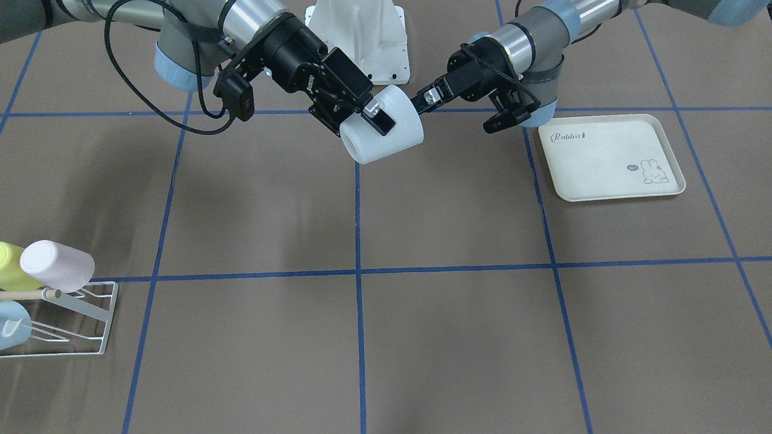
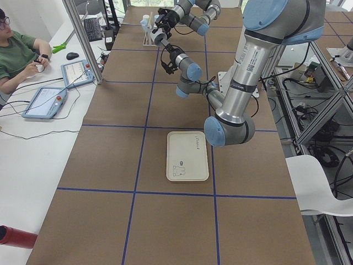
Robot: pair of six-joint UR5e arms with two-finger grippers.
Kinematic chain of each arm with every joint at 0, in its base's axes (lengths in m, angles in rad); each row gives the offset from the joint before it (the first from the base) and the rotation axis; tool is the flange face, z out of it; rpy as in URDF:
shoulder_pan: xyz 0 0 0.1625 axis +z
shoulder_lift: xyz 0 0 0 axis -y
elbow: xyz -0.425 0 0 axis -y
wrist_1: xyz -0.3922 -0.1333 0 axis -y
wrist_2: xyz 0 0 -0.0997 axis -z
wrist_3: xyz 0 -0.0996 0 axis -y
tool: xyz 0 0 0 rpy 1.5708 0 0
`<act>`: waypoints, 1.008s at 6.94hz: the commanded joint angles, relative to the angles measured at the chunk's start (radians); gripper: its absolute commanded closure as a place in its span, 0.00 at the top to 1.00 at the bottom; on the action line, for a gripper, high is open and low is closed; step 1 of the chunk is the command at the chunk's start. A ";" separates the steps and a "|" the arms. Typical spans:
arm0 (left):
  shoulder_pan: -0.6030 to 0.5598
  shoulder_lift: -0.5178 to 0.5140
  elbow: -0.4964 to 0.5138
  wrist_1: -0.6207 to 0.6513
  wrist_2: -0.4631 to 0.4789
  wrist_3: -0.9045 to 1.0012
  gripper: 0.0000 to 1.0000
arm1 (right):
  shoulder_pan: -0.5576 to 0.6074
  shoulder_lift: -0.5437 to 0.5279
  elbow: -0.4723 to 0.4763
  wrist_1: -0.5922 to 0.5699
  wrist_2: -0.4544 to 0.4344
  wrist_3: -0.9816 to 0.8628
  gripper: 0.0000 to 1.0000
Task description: Transfer IKEA cup to right arm and place on rack
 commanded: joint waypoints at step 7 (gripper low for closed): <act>-0.011 0.114 -0.239 0.635 0.003 0.639 1.00 | 0.208 -0.224 0.000 -0.188 -0.131 -0.704 0.00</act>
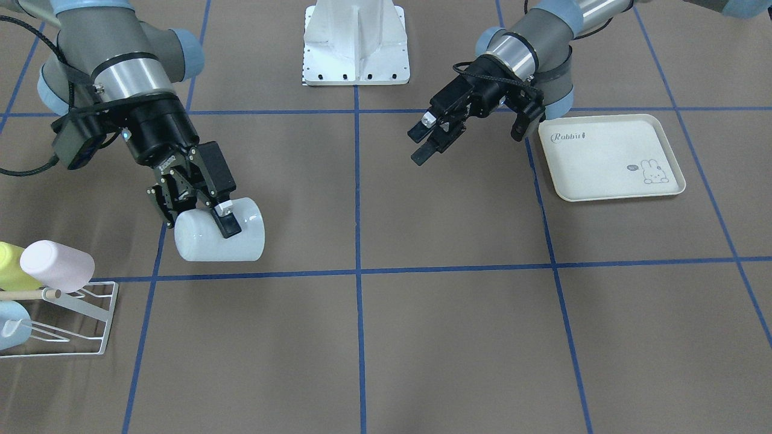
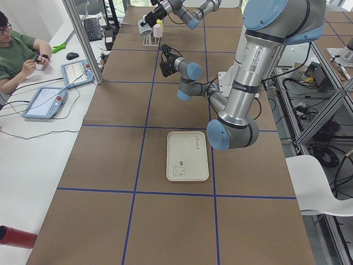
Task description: Transfer IKEA cup to right arm and place on rack
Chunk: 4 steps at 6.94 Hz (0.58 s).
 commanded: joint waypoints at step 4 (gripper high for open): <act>-0.119 0.139 -0.382 0.885 -0.152 0.477 1.00 | 0.143 0.013 -0.181 -0.187 -0.143 -0.439 0.00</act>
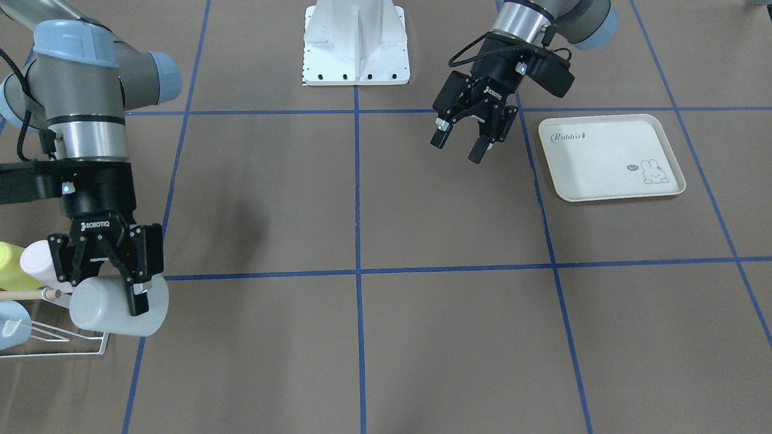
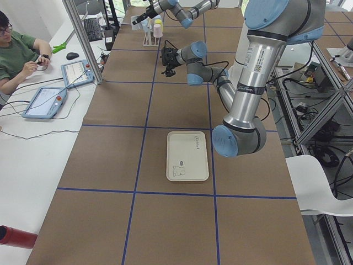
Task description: Transfer IKEA cup to right arm and place on rack
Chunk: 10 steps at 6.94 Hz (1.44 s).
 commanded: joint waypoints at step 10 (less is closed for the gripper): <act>-0.160 0.063 -0.135 0.358 -0.198 0.236 1.00 | 0.116 -0.084 -0.162 0.002 -0.002 -0.284 0.00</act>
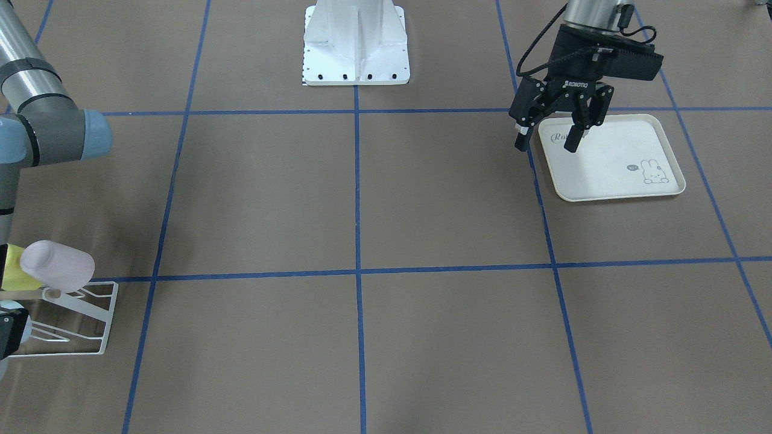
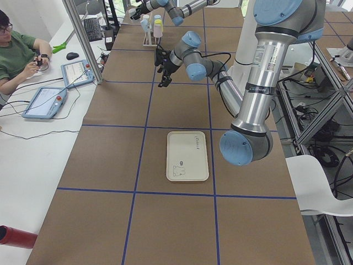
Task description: Transfer IKEA cup to right arm and place on rack
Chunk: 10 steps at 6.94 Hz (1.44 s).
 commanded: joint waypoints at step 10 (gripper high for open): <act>0.003 -0.001 0.006 -0.002 -0.002 -0.012 1.00 | -0.074 -0.109 0.080 0.001 0.021 0.003 0.00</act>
